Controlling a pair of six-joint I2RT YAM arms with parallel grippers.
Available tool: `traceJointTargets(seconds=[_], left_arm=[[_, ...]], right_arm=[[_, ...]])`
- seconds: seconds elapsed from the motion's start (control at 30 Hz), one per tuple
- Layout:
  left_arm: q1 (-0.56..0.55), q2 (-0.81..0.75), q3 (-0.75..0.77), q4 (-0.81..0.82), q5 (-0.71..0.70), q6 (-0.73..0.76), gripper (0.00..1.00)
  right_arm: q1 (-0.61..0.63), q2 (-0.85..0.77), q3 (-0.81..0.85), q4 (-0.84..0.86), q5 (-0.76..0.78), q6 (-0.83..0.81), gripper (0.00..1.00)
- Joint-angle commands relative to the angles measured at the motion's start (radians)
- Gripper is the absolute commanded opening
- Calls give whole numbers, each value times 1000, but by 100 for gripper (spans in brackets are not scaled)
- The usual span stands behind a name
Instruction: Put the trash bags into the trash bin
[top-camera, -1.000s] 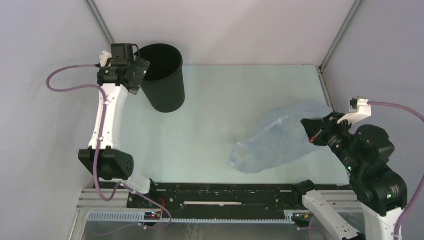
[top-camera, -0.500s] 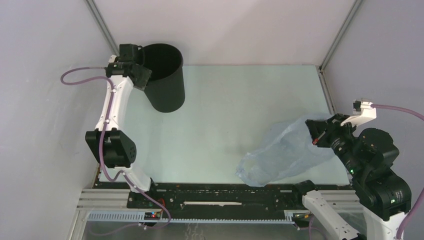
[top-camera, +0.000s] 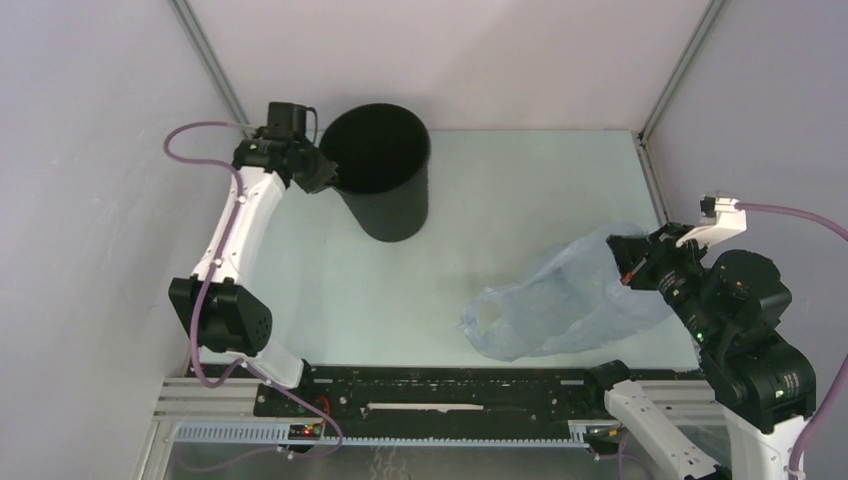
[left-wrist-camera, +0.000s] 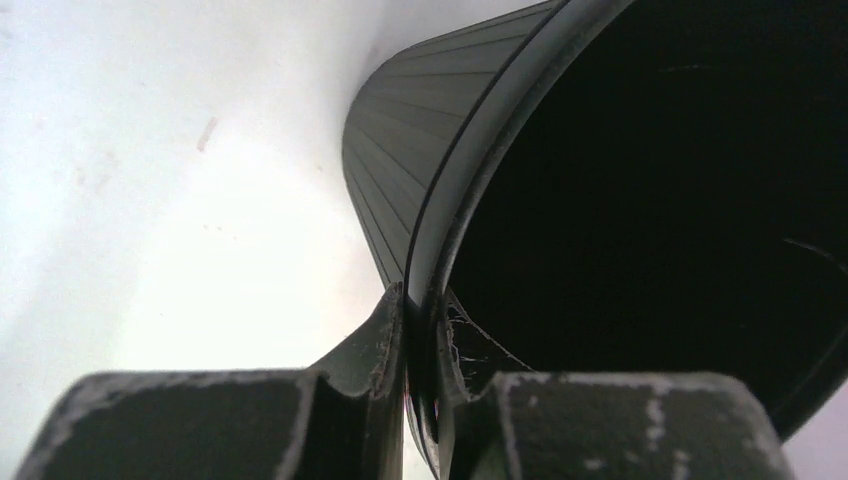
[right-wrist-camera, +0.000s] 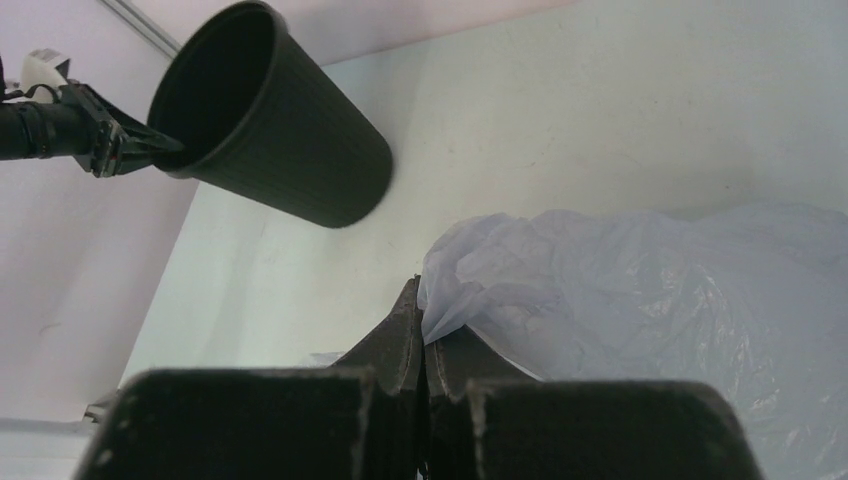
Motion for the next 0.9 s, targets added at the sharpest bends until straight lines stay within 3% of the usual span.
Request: traceJointTargets(seconds=[0.0, 0.37, 0.47, 0.5, 0.53, 0.57, 0.63, 0.77, 0.87], left_arm=[[-133, -69, 37, -10, 64, 118, 13], [-316, -42, 72, -24, 14, 169, 15], [-323, -53, 57, -14, 46, 182, 29], [-323, -60, 57, -14, 48, 188, 38], [-323, -68, 56, -11, 73, 196, 55], [-323, -76, 57, -7, 80, 211, 66], [-324, -94, 76, -11, 75, 244, 78], [-323, -178, 106, -19, 68, 316, 84], [-331, -306, 13, 65, 157, 353, 85]], right_arm=[[-4, 21, -7, 55, -21, -21, 0], [-4, 11, -26, 60, -84, 11, 0], [-4, 3, -31, 57, -86, 14, 0], [-4, 2, -33, 55, -87, 15, 0], [-4, 1, -32, 53, -87, 16, 0], [-4, 1, -32, 53, -88, 17, 0], [-4, -1, -37, 54, -93, 20, 0], [-4, 1, -43, 57, -102, 22, 0], [-4, 0, -51, 64, -107, 22, 0]])
